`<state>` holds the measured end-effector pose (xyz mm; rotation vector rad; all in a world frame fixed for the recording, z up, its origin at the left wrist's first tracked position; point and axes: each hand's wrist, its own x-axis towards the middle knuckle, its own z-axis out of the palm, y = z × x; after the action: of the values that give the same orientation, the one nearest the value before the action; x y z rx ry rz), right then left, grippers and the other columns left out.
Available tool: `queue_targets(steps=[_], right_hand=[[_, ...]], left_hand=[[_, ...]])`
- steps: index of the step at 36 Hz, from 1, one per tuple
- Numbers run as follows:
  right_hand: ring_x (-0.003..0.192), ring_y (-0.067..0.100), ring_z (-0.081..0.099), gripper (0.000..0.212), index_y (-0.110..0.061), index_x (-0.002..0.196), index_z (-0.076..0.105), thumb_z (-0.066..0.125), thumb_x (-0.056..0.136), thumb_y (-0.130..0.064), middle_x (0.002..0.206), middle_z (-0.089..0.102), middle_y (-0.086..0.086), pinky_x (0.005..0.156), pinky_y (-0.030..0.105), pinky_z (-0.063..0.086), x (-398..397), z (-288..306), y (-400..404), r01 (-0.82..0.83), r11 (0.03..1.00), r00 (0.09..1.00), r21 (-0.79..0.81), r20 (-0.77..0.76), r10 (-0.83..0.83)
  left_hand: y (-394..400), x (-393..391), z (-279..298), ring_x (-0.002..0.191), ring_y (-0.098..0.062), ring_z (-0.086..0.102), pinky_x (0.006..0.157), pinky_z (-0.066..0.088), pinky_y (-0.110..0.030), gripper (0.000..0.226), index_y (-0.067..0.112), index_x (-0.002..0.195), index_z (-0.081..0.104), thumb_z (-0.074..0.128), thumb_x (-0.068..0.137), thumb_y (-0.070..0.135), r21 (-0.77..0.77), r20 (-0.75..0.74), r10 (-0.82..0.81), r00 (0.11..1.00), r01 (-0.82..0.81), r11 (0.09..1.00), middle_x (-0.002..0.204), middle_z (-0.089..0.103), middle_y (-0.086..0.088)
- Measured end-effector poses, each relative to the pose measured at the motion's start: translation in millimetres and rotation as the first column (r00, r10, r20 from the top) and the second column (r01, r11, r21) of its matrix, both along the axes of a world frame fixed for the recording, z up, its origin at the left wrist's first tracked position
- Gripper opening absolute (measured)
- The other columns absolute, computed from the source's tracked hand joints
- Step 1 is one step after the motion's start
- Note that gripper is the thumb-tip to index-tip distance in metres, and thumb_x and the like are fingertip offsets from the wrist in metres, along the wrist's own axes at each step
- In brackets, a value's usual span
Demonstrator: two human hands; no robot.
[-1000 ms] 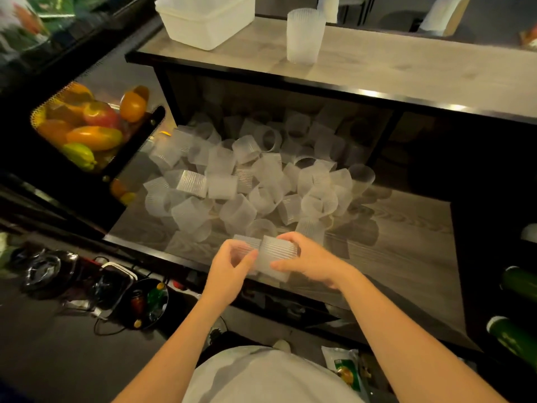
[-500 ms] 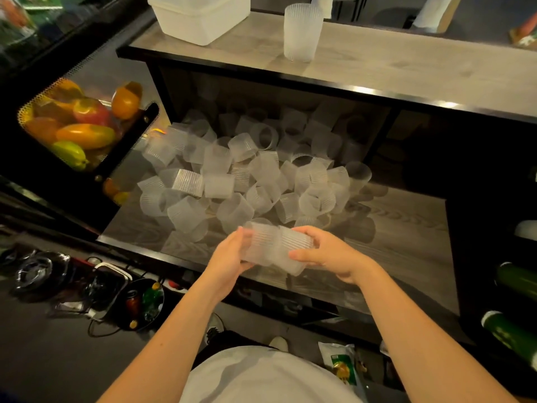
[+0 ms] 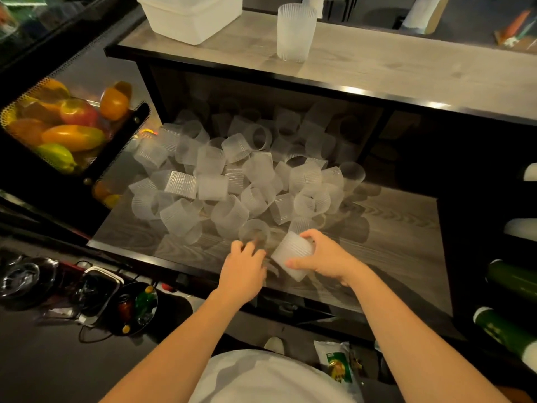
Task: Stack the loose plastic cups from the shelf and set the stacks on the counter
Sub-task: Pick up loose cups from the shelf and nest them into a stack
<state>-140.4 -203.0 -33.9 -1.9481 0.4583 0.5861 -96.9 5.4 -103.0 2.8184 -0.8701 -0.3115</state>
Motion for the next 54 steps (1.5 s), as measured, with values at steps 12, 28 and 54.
queue_targets(steps=[12, 28, 54], right_hand=[[0.108, 0.012, 0.056, 0.078, -0.033, 0.138, 0.042, 0.084, 0.074, -0.046, 0.127, 0.053, -0.009, 0.089, 0.035, 0.053, -2.9, -1.4, -10.2, 0.028, 0.993, 0.998, -0.118, 0.054, -0.021], [0.117, 0.002, 0.057, 0.072, -0.038, 0.142, 0.050, 0.084, 0.079, -0.034, 0.133, 0.056, -0.018, 0.097, 0.024, 0.051, 16.0, 23.0, -0.2, -0.265, 0.943, 0.964, 0.203, 0.016, 0.267], [0.105, 0.006, 0.060, 0.067, -0.032, 0.141, 0.047, 0.079, 0.082, -0.041, 0.120, 0.058, -0.013, 0.079, 0.025, 0.054, 17.7, 12.2, 22.3, 0.066, 0.987, 0.993, 0.146, 0.087, -0.079]], left_hand=[[-0.8, -3.4, 24.9, 0.100, -0.015, 0.030, 0.085, 0.043, -0.029, 0.024, 0.031, 0.101, 0.046, 0.065, 0.090, 0.042, -0.369, -0.167, -0.112, 0.980, 0.043, 0.928, 0.098, 0.039, 0.009], [30.3, 30.0, 72.9, 0.125, -0.016, 0.057, 0.101, 0.047, -0.037, 0.043, 0.026, 0.136, 0.054, 0.054, 0.093, 0.022, -0.609, -0.790, -0.273, 0.549, -0.647, 0.460, 0.137, 0.060, 0.004], [25.2, 70.4, 50.7, 0.135, -0.031, 0.025, 0.108, 0.031, -0.042, 0.008, 0.018, 0.092, 0.064, 0.067, 0.092, 0.025, -0.367, -0.041, 0.344, 0.938, -0.335, 0.868, 0.145, 0.038, -0.009]])
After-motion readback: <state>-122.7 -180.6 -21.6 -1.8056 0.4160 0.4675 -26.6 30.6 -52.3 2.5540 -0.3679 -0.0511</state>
